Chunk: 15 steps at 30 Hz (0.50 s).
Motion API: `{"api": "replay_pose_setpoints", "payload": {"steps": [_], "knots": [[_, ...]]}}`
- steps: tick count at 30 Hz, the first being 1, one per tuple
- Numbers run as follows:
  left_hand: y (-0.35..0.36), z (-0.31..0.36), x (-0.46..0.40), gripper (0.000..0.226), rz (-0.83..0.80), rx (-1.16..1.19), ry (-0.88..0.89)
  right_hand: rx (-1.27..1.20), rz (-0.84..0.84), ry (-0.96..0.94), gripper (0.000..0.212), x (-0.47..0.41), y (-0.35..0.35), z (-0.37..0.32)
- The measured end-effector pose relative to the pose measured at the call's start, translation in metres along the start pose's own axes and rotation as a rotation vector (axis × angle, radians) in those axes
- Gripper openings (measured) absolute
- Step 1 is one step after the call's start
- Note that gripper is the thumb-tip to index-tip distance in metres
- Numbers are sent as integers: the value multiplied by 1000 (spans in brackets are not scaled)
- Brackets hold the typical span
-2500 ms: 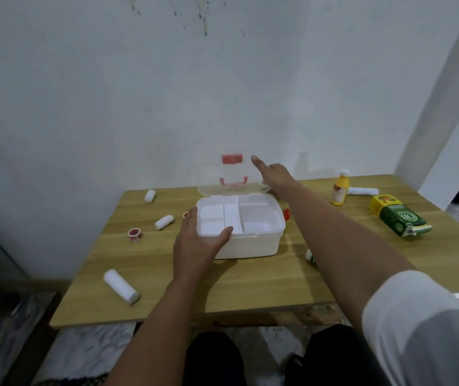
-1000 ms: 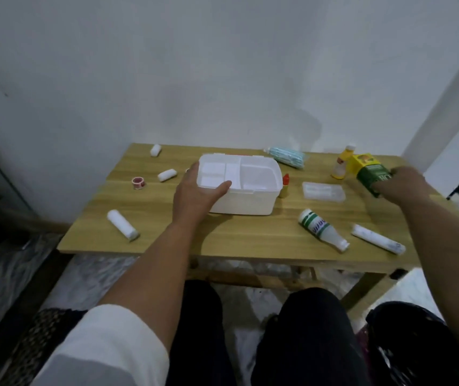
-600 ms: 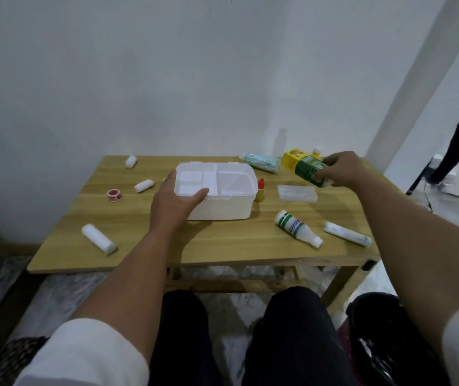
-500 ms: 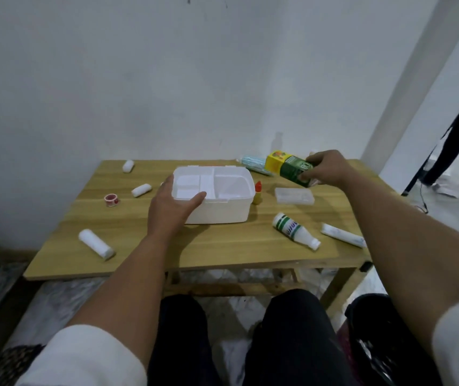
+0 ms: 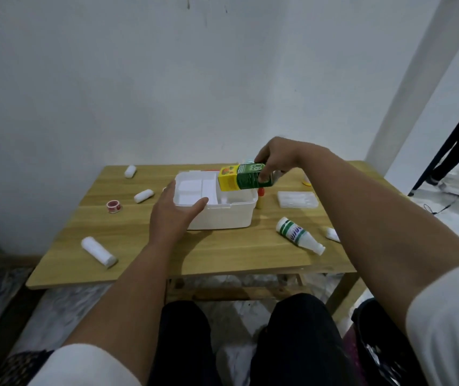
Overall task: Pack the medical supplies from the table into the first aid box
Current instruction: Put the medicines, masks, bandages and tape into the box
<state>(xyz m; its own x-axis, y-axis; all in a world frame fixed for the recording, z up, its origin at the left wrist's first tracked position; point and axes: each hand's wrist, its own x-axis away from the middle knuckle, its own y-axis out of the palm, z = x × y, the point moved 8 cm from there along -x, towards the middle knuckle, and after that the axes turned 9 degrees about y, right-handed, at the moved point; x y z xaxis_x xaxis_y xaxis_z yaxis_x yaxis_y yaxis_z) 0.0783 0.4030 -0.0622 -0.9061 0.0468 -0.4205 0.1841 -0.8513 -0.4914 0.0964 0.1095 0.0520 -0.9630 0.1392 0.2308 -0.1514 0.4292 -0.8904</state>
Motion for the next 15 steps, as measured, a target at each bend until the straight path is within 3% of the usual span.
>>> {"api": "replay_pose_setpoints", "payload": {"steps": [7,11,15], "knots": [[2,-1,-1,100,18,-27,7,400,32,-57,57,-11,17,-42],[3,-5,0,116,7,-31,-35,374,28,-97,59,-17,40,-53],[4,-6,-1,111,13,-40,-23,295,35,-141,66,-24,61,-58]]}}
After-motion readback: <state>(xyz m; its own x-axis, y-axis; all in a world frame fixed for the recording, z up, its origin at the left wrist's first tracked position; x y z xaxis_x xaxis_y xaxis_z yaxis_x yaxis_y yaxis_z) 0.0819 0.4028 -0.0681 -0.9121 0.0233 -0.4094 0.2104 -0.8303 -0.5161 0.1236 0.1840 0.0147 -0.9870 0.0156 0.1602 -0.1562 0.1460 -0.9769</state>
